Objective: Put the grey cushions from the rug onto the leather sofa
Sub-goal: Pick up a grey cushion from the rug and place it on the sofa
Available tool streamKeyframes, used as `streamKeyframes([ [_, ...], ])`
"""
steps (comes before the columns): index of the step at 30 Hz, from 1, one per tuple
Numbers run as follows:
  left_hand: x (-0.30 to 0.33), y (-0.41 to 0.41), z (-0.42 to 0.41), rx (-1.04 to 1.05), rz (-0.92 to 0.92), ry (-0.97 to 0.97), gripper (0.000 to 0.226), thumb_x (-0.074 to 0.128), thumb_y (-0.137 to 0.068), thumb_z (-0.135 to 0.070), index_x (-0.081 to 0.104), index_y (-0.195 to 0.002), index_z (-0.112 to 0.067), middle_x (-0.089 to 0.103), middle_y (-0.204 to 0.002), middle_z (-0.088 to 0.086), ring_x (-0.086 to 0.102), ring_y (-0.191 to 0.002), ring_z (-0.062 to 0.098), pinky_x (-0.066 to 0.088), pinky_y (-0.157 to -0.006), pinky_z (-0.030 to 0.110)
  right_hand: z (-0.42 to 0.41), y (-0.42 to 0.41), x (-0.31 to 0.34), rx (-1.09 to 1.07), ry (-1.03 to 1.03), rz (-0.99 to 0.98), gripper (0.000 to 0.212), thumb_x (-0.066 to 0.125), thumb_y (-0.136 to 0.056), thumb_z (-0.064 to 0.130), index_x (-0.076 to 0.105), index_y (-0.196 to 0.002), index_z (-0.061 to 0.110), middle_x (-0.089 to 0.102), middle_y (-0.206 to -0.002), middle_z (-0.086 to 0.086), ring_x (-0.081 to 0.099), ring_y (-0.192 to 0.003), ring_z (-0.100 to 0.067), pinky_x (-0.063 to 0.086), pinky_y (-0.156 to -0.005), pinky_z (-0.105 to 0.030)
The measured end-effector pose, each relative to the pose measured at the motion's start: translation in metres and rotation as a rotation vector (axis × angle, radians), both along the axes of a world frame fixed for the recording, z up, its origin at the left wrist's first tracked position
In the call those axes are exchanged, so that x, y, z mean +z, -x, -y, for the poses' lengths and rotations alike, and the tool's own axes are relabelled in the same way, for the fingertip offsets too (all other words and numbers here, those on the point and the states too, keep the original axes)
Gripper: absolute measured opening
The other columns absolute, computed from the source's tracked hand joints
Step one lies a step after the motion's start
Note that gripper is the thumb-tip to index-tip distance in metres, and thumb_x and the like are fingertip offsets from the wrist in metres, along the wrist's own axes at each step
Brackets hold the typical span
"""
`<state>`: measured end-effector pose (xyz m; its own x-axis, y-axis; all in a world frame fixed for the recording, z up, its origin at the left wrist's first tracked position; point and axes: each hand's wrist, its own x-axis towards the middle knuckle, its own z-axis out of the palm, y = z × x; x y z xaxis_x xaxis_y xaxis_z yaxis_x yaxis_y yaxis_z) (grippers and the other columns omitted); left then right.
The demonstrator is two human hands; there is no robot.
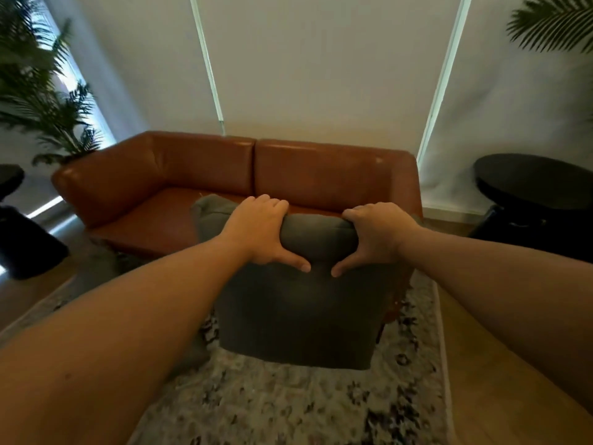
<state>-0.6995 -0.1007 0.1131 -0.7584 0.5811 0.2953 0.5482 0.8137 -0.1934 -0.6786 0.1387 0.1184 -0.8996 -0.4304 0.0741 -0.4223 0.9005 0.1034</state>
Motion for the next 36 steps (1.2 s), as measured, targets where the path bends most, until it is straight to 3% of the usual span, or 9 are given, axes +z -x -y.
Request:
streamKeyframes([
  [10,0.013,0.175,-0.048,0.004,0.005,-0.005,0.089,0.042,-0.043,-0.102,0.042,-0.083,-0.022,0.043,-0.078,-0.007,0.038,-0.07,0.015,0.03,-0.064,0.032,-0.048,0.164,0.019,-0.069,0.055,0.053,0.093,0.058,-0.041,0.096,0.056,-0.102,0.025,0.059,-0.089,0.006,0.056,-0.075,-0.015,0.05,-0.065,-0.033],
  [27,-0.004,0.538,-0.116,-0.054,0.178,0.022,0.087,0.052,-0.043,-0.097,0.043,-0.085,-0.021,0.042,-0.079,-0.007,0.04,-0.074,0.016,0.032,-0.065,0.031,-0.113,0.51,-0.01,-0.156,0.073,0.115,0.097,0.056,-0.042,0.097,0.056,-0.106,0.023,0.061,-0.093,0.004,0.058,-0.079,-0.017,0.055,-0.072,-0.039],
  [36,-0.047,0.682,-0.163,-0.05,0.275,0.006,0.084,0.063,-0.044,-0.09,0.041,-0.085,-0.02,0.048,-0.086,-0.002,0.043,-0.08,0.019,0.035,-0.066,0.034,-0.156,0.649,-0.05,-0.18,0.056,0.141,0.099,0.054,-0.041,0.098,0.052,-0.106,0.023,0.059,-0.095,0.003,0.057,-0.084,-0.02,0.044,-0.065,-0.034],
])
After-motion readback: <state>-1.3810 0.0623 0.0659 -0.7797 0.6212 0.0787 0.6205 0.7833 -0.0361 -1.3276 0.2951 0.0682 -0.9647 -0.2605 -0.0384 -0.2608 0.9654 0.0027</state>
